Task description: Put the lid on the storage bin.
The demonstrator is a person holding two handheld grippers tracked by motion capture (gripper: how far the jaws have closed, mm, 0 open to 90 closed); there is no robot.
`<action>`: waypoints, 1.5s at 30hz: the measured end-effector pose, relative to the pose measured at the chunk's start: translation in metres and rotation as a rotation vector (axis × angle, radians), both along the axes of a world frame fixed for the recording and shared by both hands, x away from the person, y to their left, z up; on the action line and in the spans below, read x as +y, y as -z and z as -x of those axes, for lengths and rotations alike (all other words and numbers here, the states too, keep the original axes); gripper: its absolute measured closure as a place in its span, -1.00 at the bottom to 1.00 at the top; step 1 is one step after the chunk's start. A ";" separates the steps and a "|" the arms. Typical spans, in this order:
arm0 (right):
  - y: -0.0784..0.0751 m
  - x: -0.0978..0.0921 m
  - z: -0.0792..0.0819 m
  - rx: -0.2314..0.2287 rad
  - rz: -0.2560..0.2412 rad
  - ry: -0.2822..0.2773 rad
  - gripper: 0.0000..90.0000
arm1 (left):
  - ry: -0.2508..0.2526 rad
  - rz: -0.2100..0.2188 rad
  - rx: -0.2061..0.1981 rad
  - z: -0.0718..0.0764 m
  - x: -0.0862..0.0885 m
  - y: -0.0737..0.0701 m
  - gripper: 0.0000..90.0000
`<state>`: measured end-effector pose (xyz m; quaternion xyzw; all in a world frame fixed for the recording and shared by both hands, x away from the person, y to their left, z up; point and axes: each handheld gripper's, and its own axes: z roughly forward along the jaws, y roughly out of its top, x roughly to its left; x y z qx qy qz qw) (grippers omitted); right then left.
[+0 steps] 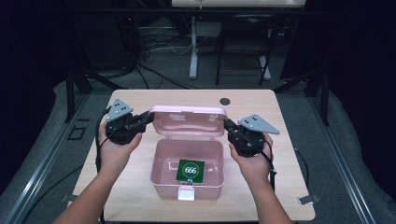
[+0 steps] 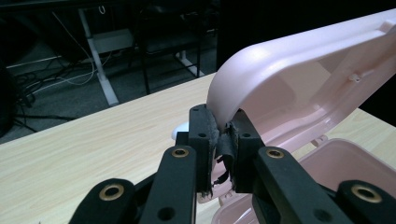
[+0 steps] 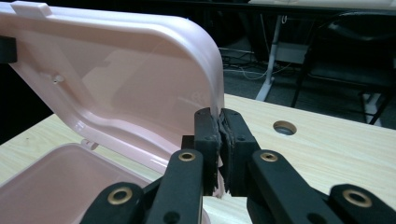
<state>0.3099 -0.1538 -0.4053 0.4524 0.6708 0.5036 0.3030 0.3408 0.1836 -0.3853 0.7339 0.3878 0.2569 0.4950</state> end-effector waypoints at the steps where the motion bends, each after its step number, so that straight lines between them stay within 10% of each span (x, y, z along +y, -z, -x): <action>1: -0.001 -0.002 0.000 0.005 -0.008 -0.008 0.90 | 0.000 0.000 0.002 0.000 0.000 0.000 0.84; 45: -0.011 -0.022 -0.001 0.003 -0.072 0.005 0.56 | 0.035 0.019 0.014 0.022 0.005 0.005 0.80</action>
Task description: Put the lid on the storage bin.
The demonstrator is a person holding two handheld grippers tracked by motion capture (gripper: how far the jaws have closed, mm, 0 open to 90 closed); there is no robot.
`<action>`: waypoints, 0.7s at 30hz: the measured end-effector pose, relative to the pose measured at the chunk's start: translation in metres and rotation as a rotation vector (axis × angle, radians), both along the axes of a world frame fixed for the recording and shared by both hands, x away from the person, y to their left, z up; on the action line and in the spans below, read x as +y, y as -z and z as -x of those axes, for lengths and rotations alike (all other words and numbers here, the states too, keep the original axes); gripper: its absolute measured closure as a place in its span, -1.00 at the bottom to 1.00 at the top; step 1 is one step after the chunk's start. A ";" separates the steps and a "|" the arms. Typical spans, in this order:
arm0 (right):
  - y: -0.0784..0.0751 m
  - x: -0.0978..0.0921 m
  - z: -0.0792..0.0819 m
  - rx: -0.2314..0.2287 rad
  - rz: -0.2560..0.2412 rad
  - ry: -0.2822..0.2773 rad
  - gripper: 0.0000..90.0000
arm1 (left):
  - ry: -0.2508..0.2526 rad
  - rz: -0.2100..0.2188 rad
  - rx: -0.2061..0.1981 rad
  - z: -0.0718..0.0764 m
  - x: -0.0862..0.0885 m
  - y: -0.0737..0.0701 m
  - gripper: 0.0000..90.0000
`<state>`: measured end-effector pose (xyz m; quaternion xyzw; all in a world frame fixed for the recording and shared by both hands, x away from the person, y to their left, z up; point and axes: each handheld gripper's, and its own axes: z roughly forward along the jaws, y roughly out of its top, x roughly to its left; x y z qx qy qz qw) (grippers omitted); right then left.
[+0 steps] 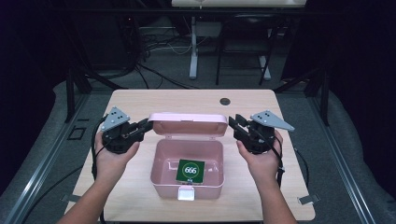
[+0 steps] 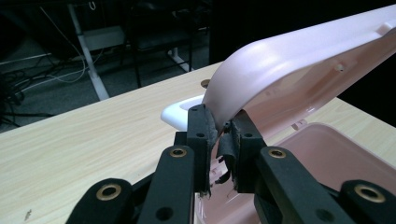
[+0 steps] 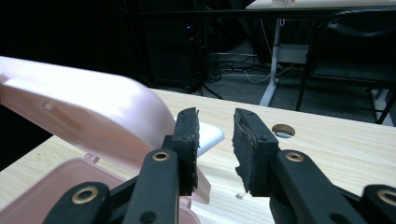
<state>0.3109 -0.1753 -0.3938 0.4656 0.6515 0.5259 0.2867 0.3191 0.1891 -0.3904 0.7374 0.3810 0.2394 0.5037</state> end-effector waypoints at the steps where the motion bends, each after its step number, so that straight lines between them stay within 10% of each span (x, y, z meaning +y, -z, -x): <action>1: 0.000 0.000 -0.001 -0.001 0.001 0.002 0.55 | 0.002 -0.001 0.002 0.001 0.000 0.000 0.80; 21: 0.002 -0.004 -0.005 -0.001 0.009 0.025 0.17 | 0.036 0.014 0.002 0.014 0.004 0.004 0.71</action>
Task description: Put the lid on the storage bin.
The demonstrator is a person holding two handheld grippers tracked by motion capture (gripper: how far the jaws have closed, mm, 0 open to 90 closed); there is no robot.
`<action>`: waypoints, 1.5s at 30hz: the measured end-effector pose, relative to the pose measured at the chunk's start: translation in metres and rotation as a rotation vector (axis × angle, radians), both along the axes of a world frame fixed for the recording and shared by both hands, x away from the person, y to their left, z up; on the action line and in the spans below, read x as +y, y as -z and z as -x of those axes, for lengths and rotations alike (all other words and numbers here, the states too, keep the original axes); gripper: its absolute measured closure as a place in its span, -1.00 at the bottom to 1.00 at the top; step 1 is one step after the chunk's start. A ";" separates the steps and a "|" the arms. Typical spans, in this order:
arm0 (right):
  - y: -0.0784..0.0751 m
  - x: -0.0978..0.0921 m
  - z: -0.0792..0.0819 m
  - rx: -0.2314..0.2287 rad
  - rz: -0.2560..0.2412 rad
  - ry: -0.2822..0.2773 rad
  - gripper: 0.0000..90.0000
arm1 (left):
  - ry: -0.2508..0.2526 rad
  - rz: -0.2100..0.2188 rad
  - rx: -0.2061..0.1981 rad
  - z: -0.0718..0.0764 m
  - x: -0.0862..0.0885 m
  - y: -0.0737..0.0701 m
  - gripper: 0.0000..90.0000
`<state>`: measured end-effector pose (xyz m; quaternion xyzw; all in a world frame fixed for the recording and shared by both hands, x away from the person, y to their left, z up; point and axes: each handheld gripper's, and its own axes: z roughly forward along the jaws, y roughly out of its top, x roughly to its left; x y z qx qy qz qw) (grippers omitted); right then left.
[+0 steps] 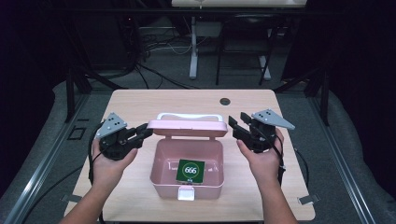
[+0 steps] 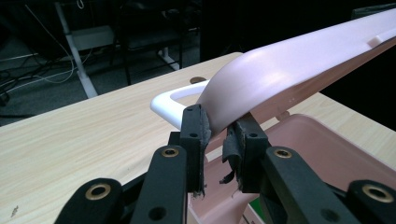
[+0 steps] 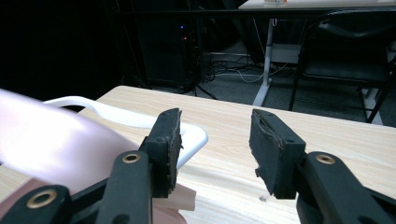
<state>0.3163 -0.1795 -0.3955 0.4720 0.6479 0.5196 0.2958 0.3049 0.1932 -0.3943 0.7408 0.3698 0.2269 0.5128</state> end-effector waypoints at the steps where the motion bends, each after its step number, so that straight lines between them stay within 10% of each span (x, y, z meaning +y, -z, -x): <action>1: 0.000 -0.001 0.000 -0.001 -0.003 0.001 0.16 | 0.001 -0.001 0.001 0.001 0.000 0.001 0.71; 45: 0.004 -0.004 -0.003 0.007 -0.001 0.007 0.03 | 0.042 0.001 -0.002 0.035 0.014 0.012 0.50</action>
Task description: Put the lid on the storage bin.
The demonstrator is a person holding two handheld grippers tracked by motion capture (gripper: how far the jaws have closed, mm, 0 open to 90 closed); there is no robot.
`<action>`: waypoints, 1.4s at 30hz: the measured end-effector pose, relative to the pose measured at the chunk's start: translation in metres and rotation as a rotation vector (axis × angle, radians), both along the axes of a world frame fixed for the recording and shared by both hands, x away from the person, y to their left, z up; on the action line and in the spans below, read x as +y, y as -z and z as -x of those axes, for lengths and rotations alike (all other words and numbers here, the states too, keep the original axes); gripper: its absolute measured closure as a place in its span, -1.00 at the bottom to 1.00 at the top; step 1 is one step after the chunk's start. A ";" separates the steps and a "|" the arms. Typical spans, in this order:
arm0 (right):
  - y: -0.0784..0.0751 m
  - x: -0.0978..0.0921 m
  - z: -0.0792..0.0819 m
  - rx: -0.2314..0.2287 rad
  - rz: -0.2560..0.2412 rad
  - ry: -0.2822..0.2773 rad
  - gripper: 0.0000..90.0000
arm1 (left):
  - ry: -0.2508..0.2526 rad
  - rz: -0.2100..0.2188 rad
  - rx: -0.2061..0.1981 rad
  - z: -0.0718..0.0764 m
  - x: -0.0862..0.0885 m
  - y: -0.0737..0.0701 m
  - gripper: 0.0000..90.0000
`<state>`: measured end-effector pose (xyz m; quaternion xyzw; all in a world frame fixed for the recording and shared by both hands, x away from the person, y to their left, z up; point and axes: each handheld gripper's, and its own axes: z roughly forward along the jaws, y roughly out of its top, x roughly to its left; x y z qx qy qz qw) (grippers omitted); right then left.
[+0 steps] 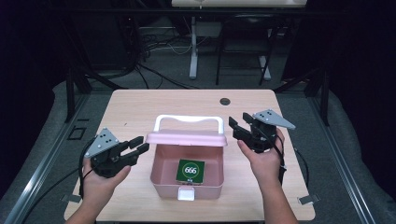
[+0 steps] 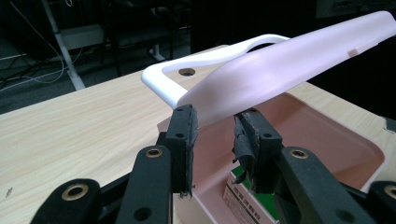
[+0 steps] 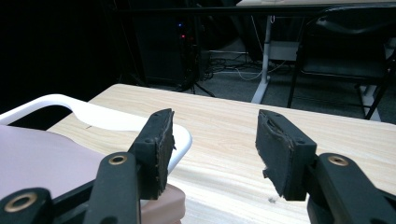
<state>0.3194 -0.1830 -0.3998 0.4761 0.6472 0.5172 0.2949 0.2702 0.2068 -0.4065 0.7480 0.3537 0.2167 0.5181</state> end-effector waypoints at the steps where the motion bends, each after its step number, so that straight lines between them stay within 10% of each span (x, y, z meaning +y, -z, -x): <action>1: 0.000 0.000 0.000 -0.001 -0.001 0.000 0.02 | 0.002 -0.002 0.003 0.001 0.000 0.000 0.50; 42: 0.003 -0.001 -0.003 0.021 -0.003 -0.012 -0.03 | 0.033 -0.011 0.062 0.016 0.005 0.041 0.02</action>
